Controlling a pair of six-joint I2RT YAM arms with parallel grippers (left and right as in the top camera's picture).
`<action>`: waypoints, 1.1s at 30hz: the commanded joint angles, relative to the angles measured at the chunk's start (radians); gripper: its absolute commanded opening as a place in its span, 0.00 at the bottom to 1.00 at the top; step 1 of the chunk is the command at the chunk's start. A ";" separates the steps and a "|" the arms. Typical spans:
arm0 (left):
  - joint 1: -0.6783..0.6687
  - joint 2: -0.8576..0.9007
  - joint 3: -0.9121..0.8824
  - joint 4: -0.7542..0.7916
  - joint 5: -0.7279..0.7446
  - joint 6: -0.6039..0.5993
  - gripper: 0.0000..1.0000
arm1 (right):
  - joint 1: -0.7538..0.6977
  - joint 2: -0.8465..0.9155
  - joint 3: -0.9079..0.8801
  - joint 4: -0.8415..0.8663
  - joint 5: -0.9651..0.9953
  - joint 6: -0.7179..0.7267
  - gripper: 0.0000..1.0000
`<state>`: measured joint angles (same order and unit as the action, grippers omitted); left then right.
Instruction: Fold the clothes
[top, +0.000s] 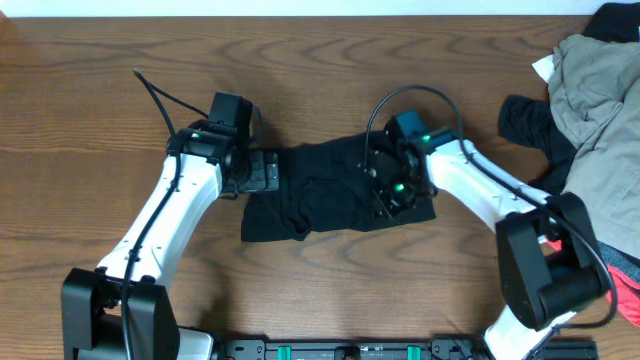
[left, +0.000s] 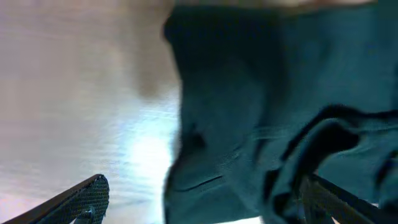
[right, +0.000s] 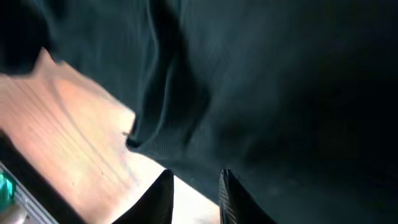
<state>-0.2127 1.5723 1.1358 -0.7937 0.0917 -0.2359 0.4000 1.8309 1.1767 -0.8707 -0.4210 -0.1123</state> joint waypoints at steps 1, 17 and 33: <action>0.020 0.024 -0.011 0.029 0.080 0.002 0.98 | -0.026 -0.068 0.041 0.025 -0.001 0.017 0.24; 0.151 0.322 -0.013 0.032 0.428 0.112 0.98 | -0.034 -0.073 0.039 0.025 0.006 0.038 0.24; 0.166 0.386 -0.013 -0.025 0.675 0.214 0.06 | -0.034 -0.073 0.039 0.026 0.006 0.056 0.24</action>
<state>-0.0597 1.9488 1.1355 -0.8127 0.7349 -0.0460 0.3698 1.7668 1.2053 -0.8444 -0.4110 -0.0723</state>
